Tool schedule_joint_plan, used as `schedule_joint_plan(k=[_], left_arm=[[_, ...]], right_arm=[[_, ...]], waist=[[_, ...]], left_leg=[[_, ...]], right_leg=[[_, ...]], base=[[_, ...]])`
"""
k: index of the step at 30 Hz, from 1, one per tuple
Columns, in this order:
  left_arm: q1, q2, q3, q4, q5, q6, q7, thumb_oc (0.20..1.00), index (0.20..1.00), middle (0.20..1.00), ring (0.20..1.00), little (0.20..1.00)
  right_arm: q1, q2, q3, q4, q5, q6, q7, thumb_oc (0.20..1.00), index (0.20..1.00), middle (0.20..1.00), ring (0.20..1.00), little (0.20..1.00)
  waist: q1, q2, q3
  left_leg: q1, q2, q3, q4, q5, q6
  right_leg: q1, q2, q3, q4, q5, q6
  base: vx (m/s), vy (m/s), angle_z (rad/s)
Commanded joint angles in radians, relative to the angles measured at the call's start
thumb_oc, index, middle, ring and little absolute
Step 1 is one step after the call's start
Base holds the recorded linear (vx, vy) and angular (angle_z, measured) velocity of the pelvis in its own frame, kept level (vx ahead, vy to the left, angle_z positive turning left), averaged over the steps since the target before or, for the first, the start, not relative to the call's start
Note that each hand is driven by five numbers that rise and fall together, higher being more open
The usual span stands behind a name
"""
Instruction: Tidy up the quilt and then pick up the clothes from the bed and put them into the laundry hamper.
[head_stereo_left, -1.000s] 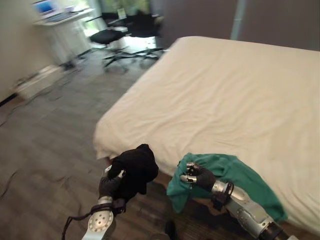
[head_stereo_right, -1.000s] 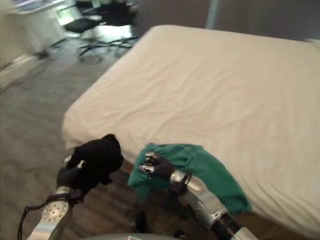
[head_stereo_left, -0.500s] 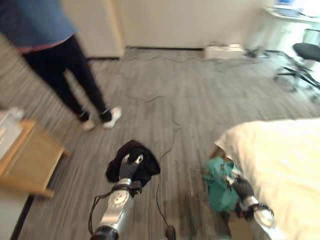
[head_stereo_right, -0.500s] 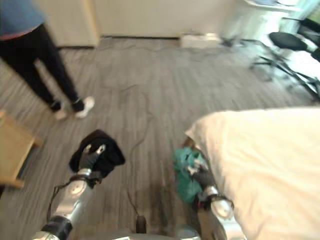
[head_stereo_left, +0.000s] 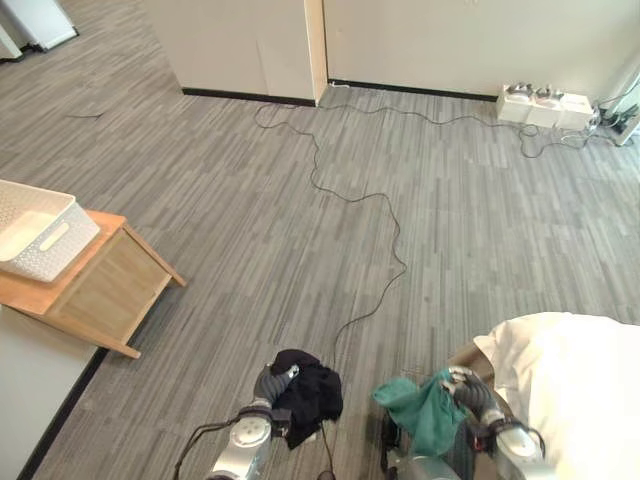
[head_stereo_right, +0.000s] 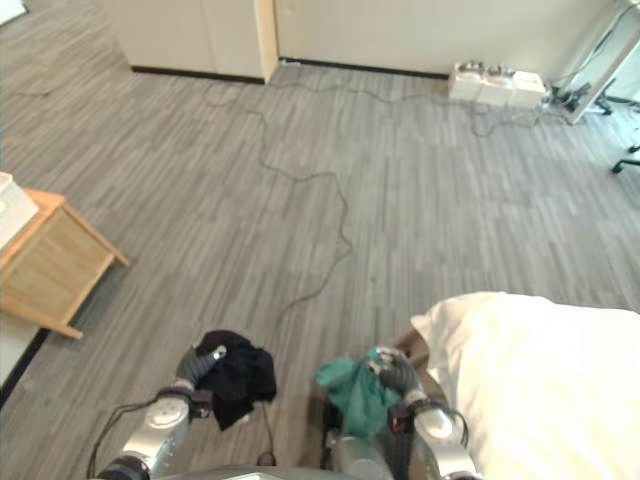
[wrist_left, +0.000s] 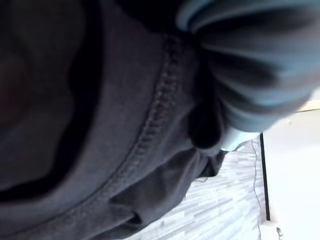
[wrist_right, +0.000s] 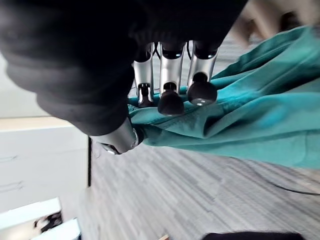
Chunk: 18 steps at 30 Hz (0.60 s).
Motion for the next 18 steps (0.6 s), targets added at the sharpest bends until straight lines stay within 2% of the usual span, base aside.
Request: schedule_joint_plan(k=[1,4,6,7,9,11,12,13,14,15,16,17,18], left_arm=[[-0.081,0.022,-0.005,-0.060,0.040,-0.084,0.020,0.200,0.200,0.200,0.200,0.200],[-0.048,0.027,0.013,-0.086,0.017,-0.083,-0.014,0.200,0.200,0.200,0.200,0.200],[-0.012,0.030,0.021,-0.100,0.026,-0.093,-0.030,0.200,0.200,0.200,0.200,0.200],[-0.003,0.030,0.025,-0.102,0.033,-0.104,-0.041,0.200,0.200,0.200,0.200,0.200],[0.006,0.039,0.035,-0.114,0.026,-0.113,-0.045,0.200,0.200,0.200,0.200,0.200],[-0.002,0.048,0.033,-0.120,0.011,-0.105,-0.036,0.200,0.200,0.200,0.200,0.200],[-0.012,0.052,0.031,-0.116,0.003,-0.111,-0.050,0.200,0.200,0.200,0.200,0.200],[-0.015,0.052,0.030,-0.114,0.002,-0.114,-0.056,0.200,0.200,0.200,0.200,0.200],[-0.025,0.050,0.025,-0.109,-0.001,-0.127,-0.080,0.200,0.200,0.200,0.200,0.200],[-0.034,0.049,0.011,-0.116,0.012,-0.131,-0.092,0.200,0.200,0.200,0.200,0.200],[-0.041,0.051,-0.011,-0.126,0.035,-0.130,-0.080,0.200,0.200,0.200,0.200,0.200],[-0.050,0.055,-0.028,-0.129,0.040,-0.132,-0.074,0.200,0.200,0.200,0.200,0.200],[-0.056,0.059,-0.033,-0.131,0.036,-0.129,-0.074,0.200,0.200,0.200,0.200,0.200]], right_arm=[[-0.042,-0.053,-0.019,-0.105,0.037,-0.077,0.015,0.200,0.200,0.200,0.200,0.200],[-0.039,-0.051,-0.023,-0.129,0.009,-0.086,0.012,0.200,0.200,0.200,0.200,0.200],[-0.029,-0.055,-0.013,-0.163,0.006,-0.069,0.015,0.200,0.200,0.200,0.200,0.200],[-0.026,-0.059,-0.008,-0.173,0.011,-0.064,0.028,0.200,0.200,0.200,0.200,0.200],[-0.025,-0.059,0.003,-0.191,0.013,-0.055,0.049,0.200,0.200,0.200,0.200,0.200],[-0.029,-0.055,0.002,-0.185,0.017,-0.055,0.039,0.200,0.200,0.200,0.200,0.200],[-0.030,-0.045,0.000,-0.182,0.021,-0.056,0.024,0.200,0.200,0.200,0.200,0.200],[-0.029,-0.043,-0.001,-0.182,0.021,-0.059,0.019,0.200,0.200,0.200,0.200,0.200],[-0.021,-0.034,-0.005,-0.180,0.018,-0.072,0.000,0.200,0.200,0.200,0.200,0.200],[-0.005,-0.027,-0.012,-0.179,0.010,-0.094,-0.017,0.200,0.200,0.200,0.200,0.200],[0.007,-0.020,-0.016,-0.181,0.009,-0.107,-0.025,0.200,0.200,0.200,0.200,0.200],[0.016,-0.021,-0.009,-0.191,0.017,-0.116,-0.039,0.200,0.200,0.200,0.200,0.200],[0.020,-0.024,-0.006,-0.200,0.022,-0.116,-0.044,0.200,0.200,0.200,0.200,0.200]], waist=[[0.011,-0.027,0.066],[0.034,0.011,0.073],[0.048,0.027,0.067],[0.052,0.030,0.063],[0.066,0.019,0.030],[0.075,0.008,0.009],[0.075,0.009,0.002],[0.075,0.015,-0.001],[0.068,0.025,-0.004],[0.052,0.048,-0.005],[0.027,0.055,0.002],[-0.009,0.059,0.011],[-0.024,0.057,0.013]], left_leg=[[-0.304,-0.097,0.029,0.321,0.174,-0.002],[-0.300,-0.081,0.066,0.145,0.206,-0.013],[-0.301,-0.045,0.127,0.023,0.275,-0.029],[-0.305,-0.032,0.145,0.005,0.286,-0.034],[-0.279,-0.037,0.178,-0.044,0.233,0.001],[-0.261,-0.063,0.188,-0.049,0.208,0.045],[-0.255,-0.078,0.190,-0.044,0.190,0.072],[-0.254,-0.077,0.191,-0.042,0.185,0.079],[-0.234,-0.084,0.187,-0.047,0.171,0.102],[-0.195,-0.083,0.160,-0.065,0.161,0.119],[-0.152,-0.086,0.126,-0.082,0.151,0.125],[-0.108,-0.082,0.085,-0.097,0.140,0.127],[-0.091,-0.084,0.065,-0.102,0.137,0.125]], right_leg=[[0.209,-0.035,0.007,0.065,-0.155,0.052],[0.249,-0.017,-0.017,0.065,-0.183,0.066],[0.314,-0.021,-0.049,0.050,-0.203,0.080],[0.334,-0.027,-0.059,0.054,-0.216,0.086],[0.376,-0.056,-0.074,0.099,-0.249,0.119],[0.359,-0.090,-0.068,0.249,-0.200,0.155],[0.321,-0.115,-0.056,0.378,-0.136,0.175],[0.304,-0.117,-0.053,0.422,-0.111,0.180],[0.240,-0.135,-0.047,0.562,-0.045,0.193],[0.140,-0.142,-0.033,0.712,-0.005,0.185],[0.052,-0.136,-0.023,0.785,-0.030,0.167],[-0.050,-0.082,-0.013,0.779,-0.058,0.147],[-0.079,-0.058,-0.008,0.754,-0.067,0.140]], base=[[0.41,0.099,0.83],[0.56,0.187,0.81],[0.66,0.278,0.12],[0.56,0.276,0.44],[0.54,0.309,0.86],[0.45,0.311,0.06],[0.25,0.216,-0.02],[0.32,0.245,0.09],[0.41,0.259,0.02],[0.64,0.279,0.05],[0.73,0.160,0.62],[0.62,0.020,1.05],[0.56,-0.077,1.35]])
